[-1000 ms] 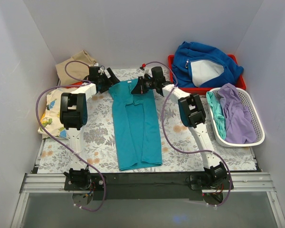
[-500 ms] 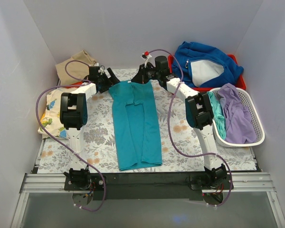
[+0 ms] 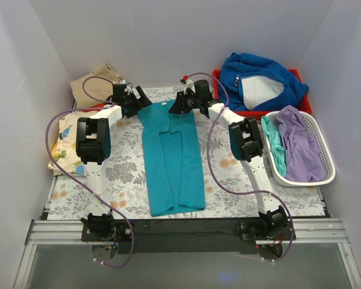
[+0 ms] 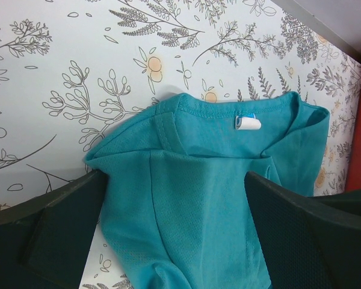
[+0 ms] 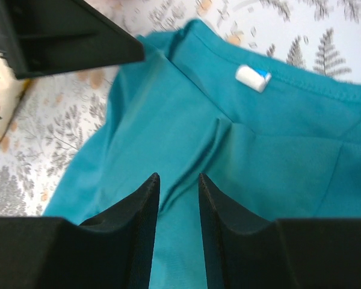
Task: Fold and stack the t-shirts
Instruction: Fold the tshirt
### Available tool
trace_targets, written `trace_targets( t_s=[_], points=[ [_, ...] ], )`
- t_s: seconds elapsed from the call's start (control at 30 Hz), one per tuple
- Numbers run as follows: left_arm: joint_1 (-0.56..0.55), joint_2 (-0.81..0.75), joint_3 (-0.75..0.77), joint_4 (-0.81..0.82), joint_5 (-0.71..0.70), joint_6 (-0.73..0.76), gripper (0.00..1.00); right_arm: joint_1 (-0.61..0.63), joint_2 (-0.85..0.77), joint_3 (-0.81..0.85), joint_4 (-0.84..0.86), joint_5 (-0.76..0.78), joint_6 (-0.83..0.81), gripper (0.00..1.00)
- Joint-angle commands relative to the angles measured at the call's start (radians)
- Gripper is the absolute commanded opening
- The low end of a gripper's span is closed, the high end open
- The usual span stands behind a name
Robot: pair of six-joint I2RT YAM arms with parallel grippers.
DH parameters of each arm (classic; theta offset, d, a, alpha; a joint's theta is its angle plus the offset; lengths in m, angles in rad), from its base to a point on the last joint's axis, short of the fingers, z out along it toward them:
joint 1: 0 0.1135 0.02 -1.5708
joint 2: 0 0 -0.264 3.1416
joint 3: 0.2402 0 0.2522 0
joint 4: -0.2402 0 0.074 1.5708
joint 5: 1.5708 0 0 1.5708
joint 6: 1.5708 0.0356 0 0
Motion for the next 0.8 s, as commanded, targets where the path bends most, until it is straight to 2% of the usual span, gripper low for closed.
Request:
trace_targets(
  t_s=[0.0,0.6,0.73,0.77],
  points=[
    [-0.012,0.008,-0.023,-0.046,0.000,0.018,0.98,0.006,0.017,0.053,-0.028,0.015,-0.004,0.39],
    [-0.032,0.003,-0.020,-0.044,0.017,0.022,0.98,0.040,0.102,0.117,-0.037,0.032,-0.008,0.44],
    [-0.039,0.006,-0.020,-0.046,0.020,0.024,0.98,0.043,0.108,0.121,-0.037,0.038,-0.013,0.44],
    [-0.042,0.006,-0.018,-0.046,0.019,0.024,0.98,0.044,0.108,0.121,-0.037,0.036,-0.015,0.40]
  ],
)
